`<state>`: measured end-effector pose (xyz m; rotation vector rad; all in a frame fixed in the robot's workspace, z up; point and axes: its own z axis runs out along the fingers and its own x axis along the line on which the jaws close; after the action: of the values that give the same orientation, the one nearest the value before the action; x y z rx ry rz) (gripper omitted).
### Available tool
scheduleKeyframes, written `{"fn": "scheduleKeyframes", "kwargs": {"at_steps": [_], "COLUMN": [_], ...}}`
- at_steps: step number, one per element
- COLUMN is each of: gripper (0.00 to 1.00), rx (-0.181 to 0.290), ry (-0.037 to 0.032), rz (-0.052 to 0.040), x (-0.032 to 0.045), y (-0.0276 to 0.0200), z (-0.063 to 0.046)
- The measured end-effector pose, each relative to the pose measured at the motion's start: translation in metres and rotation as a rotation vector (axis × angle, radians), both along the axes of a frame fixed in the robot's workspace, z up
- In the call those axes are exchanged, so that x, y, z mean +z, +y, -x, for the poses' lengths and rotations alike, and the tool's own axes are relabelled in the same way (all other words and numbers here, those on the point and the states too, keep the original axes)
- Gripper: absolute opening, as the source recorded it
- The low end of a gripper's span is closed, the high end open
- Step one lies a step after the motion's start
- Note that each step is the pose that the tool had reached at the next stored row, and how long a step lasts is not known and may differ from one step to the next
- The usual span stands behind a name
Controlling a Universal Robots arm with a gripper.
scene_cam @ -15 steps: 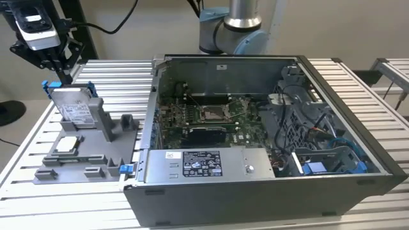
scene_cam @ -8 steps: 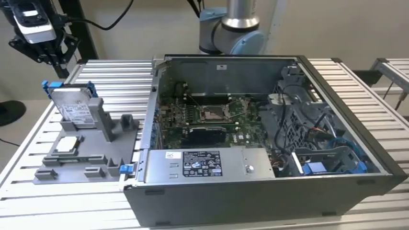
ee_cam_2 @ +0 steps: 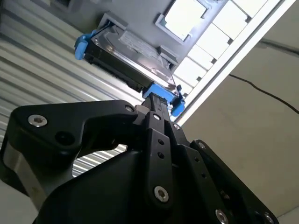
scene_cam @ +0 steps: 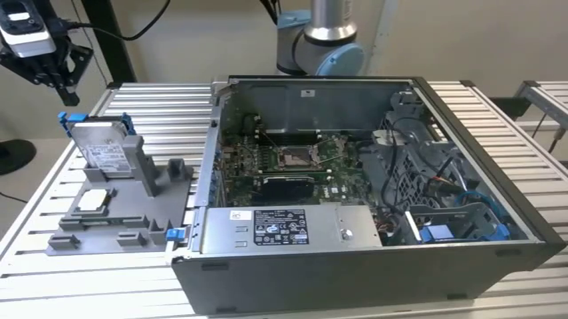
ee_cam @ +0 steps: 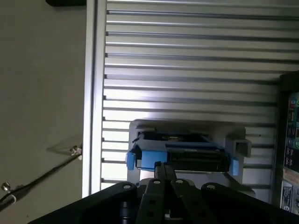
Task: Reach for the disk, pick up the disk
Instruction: 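Reach for the disk, then pick up the disk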
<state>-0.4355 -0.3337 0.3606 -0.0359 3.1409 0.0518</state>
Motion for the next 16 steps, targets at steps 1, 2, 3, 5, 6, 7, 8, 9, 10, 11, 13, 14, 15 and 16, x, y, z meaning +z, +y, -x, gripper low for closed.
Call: {"fn": "scheduleKeyframes", "kwargs": {"at_steps": [1,2,3,5,6,7,8,9,10,11,13,14,15,16], "gripper": [0.00,0.00,0.00,0.00,0.00,0.00,0.00,0.00,0.00,0.00,0.00,0.00,0.00,0.00], "rx": [0.001,0.001,0.002,0.005,0.005,0.005,0.005,0.005,0.005,0.005,0.005,0.005,0.005,0.005], "ry": [0.0000,0.0001,0.0001,0.0003,0.0007,0.0009,0.0009,0.0009,0.0009,0.0009,0.0009,0.0010,0.0009,0.0009], "rz": [0.0001,0.0001,0.0001,0.0001,0.0001,0.0001,0.0001,0.0001,0.0001,0.0001,0.0001,0.0001,0.0000,0.0000], "x": [0.0000,0.0000,0.0001,0.0001,0.0000,0.0000,0.0000,0.0000,0.0001,0.0000,0.0001,0.0001,0.0000,0.0000], "y": [-0.0002,-0.0012,-0.0025,-0.0057,-0.0078,-0.0093,-0.0098,-0.0098,-0.0098,-0.0098,-0.0098,-0.0098,-0.0098,-0.0098], "z": [0.0018,0.0024,0.0025,0.0025,0.0025,0.0025,0.0025,0.0025,0.0025,0.0025,0.0025,0.0025,0.0025,0.0025]}}
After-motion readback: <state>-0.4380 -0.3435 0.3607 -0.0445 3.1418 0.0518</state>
